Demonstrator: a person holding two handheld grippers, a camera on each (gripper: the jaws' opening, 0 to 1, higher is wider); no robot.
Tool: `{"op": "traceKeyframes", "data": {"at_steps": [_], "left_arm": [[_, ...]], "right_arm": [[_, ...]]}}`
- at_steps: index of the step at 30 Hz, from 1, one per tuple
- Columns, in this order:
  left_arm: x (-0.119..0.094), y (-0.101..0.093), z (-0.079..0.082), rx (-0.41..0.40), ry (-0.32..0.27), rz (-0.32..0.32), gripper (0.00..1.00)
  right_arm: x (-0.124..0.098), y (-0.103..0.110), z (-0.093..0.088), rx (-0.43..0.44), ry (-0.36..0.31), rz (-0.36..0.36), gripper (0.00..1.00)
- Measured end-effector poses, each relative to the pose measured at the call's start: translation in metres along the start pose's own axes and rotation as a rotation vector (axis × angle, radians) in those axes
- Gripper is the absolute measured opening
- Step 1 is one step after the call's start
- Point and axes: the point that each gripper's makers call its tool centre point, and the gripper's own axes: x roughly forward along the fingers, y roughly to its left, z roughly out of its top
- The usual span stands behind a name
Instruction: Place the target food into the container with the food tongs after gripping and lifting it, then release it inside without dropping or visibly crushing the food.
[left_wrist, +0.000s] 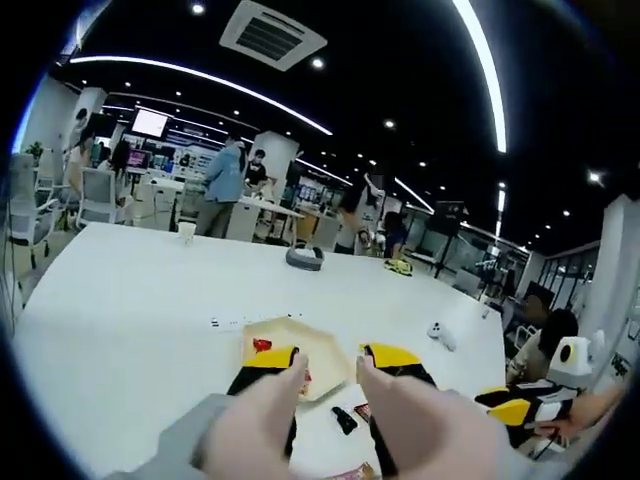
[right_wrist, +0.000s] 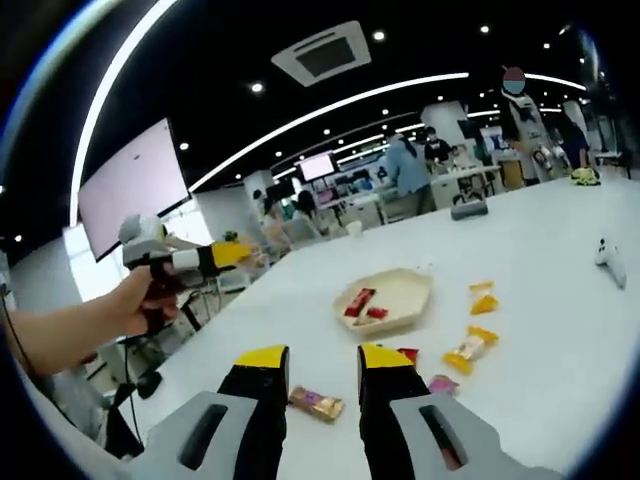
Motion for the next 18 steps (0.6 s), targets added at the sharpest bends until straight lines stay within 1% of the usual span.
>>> {"op": "traceKeyframes", "data": {"at_steps": [6,8,10,12,14,16,17,18], "left_arm": [[-0.003,0.014,0.004,-0.004,-0.012,0.022,0.25],[-0.004,0.015,0.005,-0.006,-0.014,0.025,0.25],[-0.007,0.017,0.005,0.0,-0.011,0.03,0.25],[-0.011,0.014,0.001,0.014,-0.012,0.013,0.25],[-0.012,0.013,-0.005,0.033,-0.005,-0.002,0.25],[-0.013,0.014,-0.014,0.04,0.01,-0.005,0.25],[-0.014,0.014,-0.015,0.041,0.01,-0.006,0.25],[-0.019,0.009,-0.014,0.03,-0.013,-0.03,0.25]], "right_arm": [[0.007,0.0,0.004,-0.007,0.0,0.009,0.27],[0.008,0.001,0.004,-0.01,0.004,0.011,0.27],[0.011,0.003,0.005,-0.023,0.023,0.012,0.27],[0.011,0.005,0.009,-0.038,0.012,0.023,0.28],[0.013,0.002,0.01,-0.053,0.007,0.02,0.28],[0.012,-0.002,0.01,-0.041,0.01,0.011,0.28],[0.011,-0.003,0.009,-0.034,0.012,0.011,0.28],[0.01,-0.003,0.007,-0.034,0.038,0.013,0.28]]}}
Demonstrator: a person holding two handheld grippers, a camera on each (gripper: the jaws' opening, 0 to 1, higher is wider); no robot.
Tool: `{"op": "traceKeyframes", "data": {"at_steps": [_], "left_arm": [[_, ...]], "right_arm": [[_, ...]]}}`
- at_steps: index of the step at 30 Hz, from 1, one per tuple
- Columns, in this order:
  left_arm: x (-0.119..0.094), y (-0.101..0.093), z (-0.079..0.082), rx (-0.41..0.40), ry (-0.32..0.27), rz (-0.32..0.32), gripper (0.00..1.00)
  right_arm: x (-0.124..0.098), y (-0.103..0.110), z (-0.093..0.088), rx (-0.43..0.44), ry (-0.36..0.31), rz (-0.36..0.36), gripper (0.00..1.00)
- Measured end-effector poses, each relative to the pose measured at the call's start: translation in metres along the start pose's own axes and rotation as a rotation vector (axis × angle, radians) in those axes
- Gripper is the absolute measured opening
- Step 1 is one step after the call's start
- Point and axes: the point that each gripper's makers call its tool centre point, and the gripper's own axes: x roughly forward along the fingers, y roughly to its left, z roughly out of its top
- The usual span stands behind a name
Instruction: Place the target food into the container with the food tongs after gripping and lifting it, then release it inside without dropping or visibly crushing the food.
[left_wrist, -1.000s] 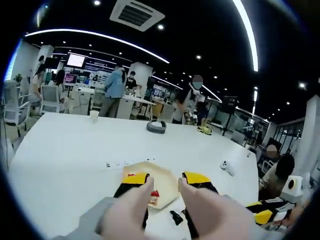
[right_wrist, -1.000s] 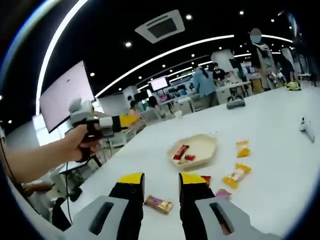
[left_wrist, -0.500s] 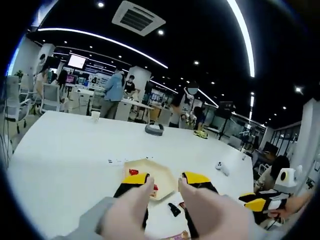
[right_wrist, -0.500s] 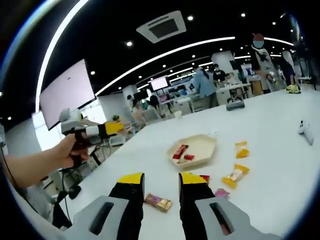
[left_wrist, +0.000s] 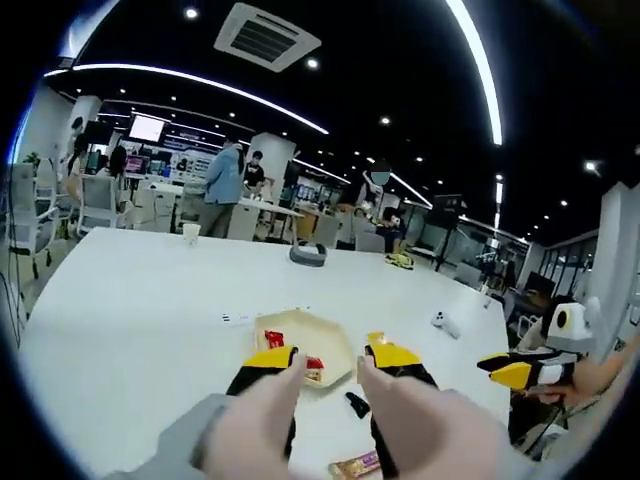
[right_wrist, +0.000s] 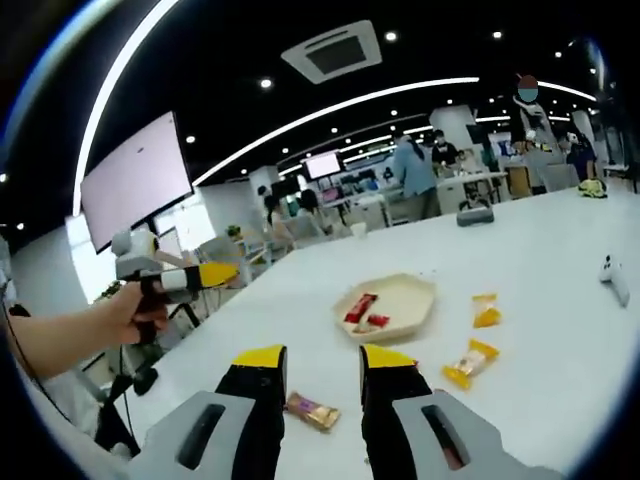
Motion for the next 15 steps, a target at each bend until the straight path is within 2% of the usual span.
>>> {"op": "traceKeyframes", "data": {"at_steps": [2,4,9,13,15], "left_arm": [[-0.004,-0.008,0.004,0.001,-0.031,-0.036,0.25],[-0.007,-0.008,-0.002,0.027,-0.012,-0.034,0.25],[-0.014,-0.016,-0.005,0.036,-0.03,-0.091,0.26],[-0.018,-0.022,-0.005,0.069,-0.043,-0.125,0.26],[-0.017,-0.025,-0.009,0.08,-0.025,-0.135,0.26]], "right_arm": [[0.0,0.001,0.001,-0.033,0.0,0.016,0.29],[0.0,-0.005,-0.003,-0.053,0.024,-0.002,0.29],[-0.008,-0.012,0.004,-0.024,-0.005,-0.034,0.3],[-0.009,-0.017,-0.006,-0.018,0.016,-0.045,0.3],[-0.01,-0.015,-0.009,-0.014,0.025,-0.039,0.3]]}}
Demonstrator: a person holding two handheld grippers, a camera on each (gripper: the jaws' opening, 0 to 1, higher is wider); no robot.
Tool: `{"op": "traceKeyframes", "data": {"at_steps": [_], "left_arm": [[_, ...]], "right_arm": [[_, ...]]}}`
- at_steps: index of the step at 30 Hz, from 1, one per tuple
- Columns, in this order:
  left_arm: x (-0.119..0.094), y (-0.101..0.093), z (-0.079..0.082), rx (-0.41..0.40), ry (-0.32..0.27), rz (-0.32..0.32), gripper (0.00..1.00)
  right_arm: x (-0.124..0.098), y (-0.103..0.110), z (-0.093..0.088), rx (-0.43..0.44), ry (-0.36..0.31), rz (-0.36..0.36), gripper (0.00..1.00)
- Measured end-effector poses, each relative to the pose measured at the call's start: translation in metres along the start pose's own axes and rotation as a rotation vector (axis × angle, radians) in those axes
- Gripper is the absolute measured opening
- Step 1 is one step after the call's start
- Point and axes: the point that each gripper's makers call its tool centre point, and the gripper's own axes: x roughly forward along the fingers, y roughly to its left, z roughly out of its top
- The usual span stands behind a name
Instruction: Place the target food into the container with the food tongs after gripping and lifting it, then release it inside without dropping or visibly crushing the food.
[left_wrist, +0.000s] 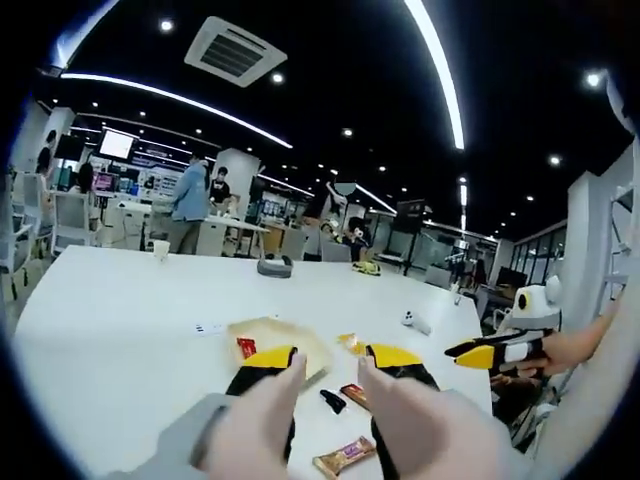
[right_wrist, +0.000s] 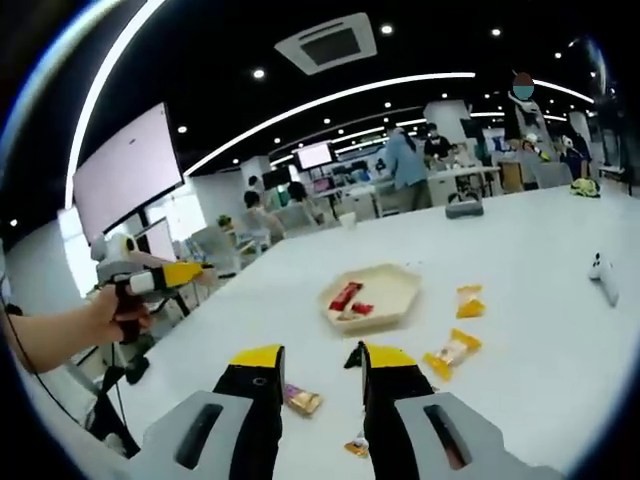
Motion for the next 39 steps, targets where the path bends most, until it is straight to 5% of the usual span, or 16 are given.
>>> {"op": "traceKeyframes", "data": {"at_steps": [22,26,31,35,39], "left_arm": [[0.016,-0.039,-0.028,0.126,0.101,-0.187,0.25],[0.015,-0.054,-0.017,0.009,0.029,-0.271,0.25],[0.013,-0.057,-0.02,-0.05,0.018,-0.314,0.25],[0.012,-0.055,-0.044,0.053,0.127,-0.318,0.24],[0.013,-0.054,-0.055,0.121,0.165,-0.32,0.24]], "right_arm": [[-0.02,-0.005,-0.005,0.005,-0.028,-0.017,0.3],[-0.02,-0.003,-0.016,0.001,0.0,-0.016,0.3],[-0.019,-0.002,-0.015,0.011,-0.004,-0.021,0.3],[-0.018,-0.001,-0.017,0.035,-0.007,-0.028,0.3],[-0.012,0.005,-0.028,0.029,0.027,-0.011,0.29]]}}
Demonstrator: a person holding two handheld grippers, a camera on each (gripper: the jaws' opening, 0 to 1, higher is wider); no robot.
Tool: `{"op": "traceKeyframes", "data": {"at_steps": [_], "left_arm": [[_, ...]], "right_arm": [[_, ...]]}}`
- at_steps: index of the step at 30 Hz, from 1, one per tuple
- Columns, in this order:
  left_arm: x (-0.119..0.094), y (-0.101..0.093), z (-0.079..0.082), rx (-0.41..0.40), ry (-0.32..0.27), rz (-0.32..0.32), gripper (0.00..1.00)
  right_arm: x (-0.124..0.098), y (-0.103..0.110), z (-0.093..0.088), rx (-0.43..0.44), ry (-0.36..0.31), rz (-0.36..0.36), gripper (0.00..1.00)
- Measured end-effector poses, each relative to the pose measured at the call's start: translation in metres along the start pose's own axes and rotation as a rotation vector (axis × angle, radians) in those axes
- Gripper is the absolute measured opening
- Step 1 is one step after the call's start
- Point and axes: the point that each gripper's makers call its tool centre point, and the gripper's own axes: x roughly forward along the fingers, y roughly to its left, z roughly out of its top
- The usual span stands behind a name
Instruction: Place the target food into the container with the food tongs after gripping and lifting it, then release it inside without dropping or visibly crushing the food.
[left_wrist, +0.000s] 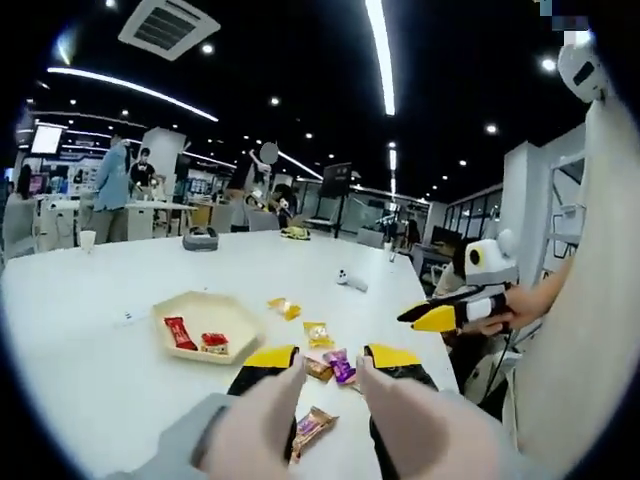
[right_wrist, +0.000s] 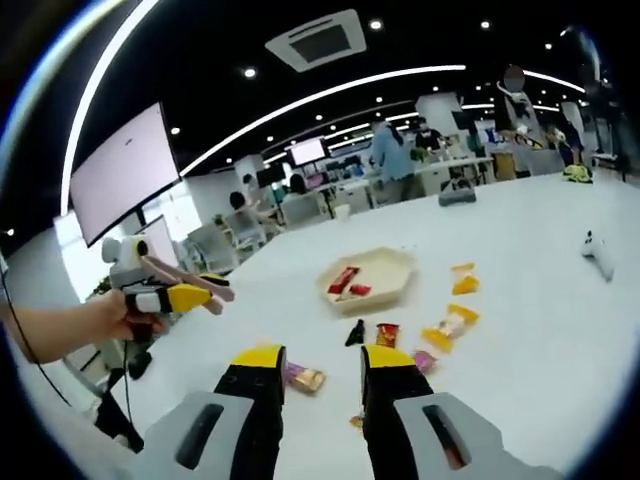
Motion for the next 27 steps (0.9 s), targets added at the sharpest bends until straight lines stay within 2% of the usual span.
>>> {"op": "traceKeyframes", "data": {"at_steps": [5,7,8,11,16,27], "left_arm": [[0.004,0.005,-0.006,0.014,0.031,0.005,0.24],[0.004,0.012,-0.014,0.066,0.099,0.016,0.24],[0.005,0.013,-0.014,0.084,0.108,0.017,0.24],[0.008,0.015,-0.014,0.081,0.107,0.007,0.24],[0.013,0.014,-0.023,0.097,0.143,-0.003,0.24],[0.025,0.001,-0.039,0.14,0.195,-0.048,0.25]], "right_arm": [[0.006,0.003,0.0,0.004,0.01,0.012,0.29],[0.01,0.005,-0.001,0.007,0.02,0.019,0.29],[0.013,0.006,-0.001,0.006,0.026,0.024,0.29],[0.018,0.013,0.001,-0.01,0.036,0.043,0.29],[0.022,0.019,0.005,-0.02,0.038,0.061,0.29],[0.005,0.01,-0.007,-0.009,0.055,0.032,0.29]]}}
